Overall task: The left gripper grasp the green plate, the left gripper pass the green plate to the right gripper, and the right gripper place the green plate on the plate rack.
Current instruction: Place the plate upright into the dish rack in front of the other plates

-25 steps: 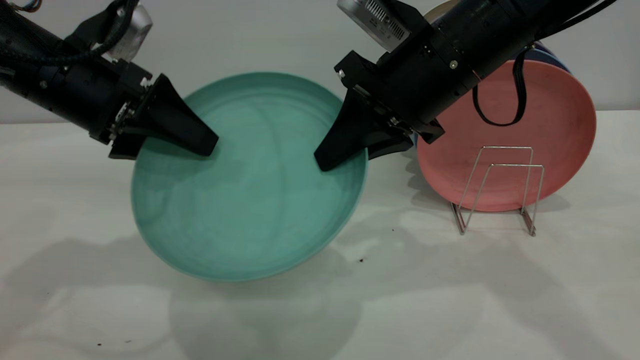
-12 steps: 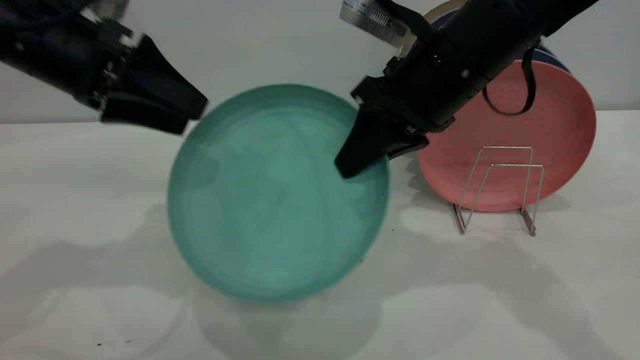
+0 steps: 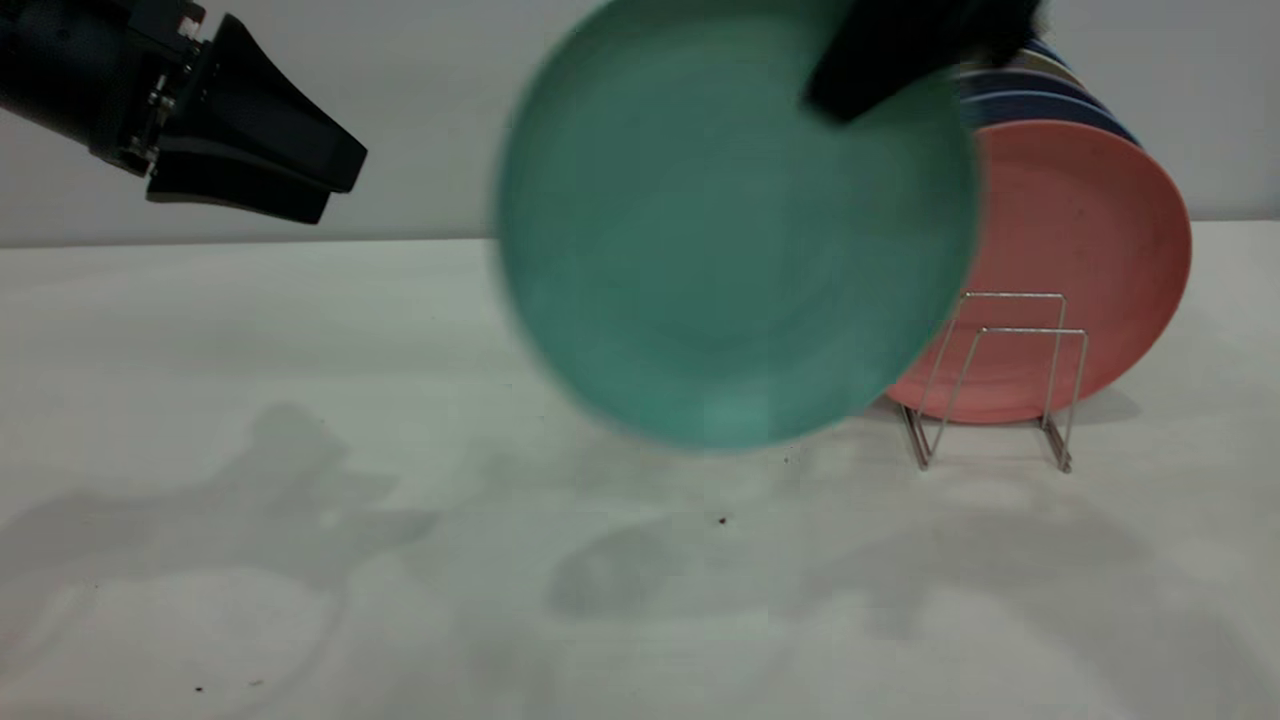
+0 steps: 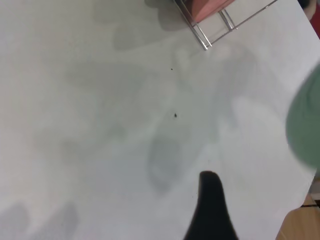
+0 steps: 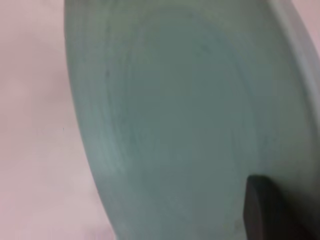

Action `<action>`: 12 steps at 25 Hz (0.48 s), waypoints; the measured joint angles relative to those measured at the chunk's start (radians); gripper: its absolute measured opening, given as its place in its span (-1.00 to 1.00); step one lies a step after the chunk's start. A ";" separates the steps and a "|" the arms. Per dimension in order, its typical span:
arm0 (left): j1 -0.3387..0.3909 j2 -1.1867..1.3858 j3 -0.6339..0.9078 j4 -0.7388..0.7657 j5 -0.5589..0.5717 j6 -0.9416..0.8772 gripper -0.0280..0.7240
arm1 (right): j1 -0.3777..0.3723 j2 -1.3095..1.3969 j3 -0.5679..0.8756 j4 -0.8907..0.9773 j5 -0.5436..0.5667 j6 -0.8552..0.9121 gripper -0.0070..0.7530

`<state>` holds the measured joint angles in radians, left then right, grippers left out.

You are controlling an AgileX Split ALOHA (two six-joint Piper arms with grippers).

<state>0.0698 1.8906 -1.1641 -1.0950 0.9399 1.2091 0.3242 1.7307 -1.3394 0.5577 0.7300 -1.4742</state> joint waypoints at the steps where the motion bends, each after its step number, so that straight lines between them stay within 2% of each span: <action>1: 0.000 0.000 0.000 0.000 0.000 0.000 0.62 | -0.019 -0.008 0.000 -0.038 -0.022 -0.002 -0.78; 5: 0.000 0.000 0.000 0.000 0.000 0.000 0.62 | -0.119 -0.010 0.000 -0.100 -0.095 -0.018 -0.78; 12: 0.000 0.000 0.000 0.000 0.000 0.000 0.62 | -0.255 -0.010 0.000 -0.086 -0.139 -0.029 -0.78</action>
<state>0.0698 1.8906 -1.1641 -1.0950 0.9399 1.2091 0.0689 1.7205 -1.3394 0.4718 0.5913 -1.5028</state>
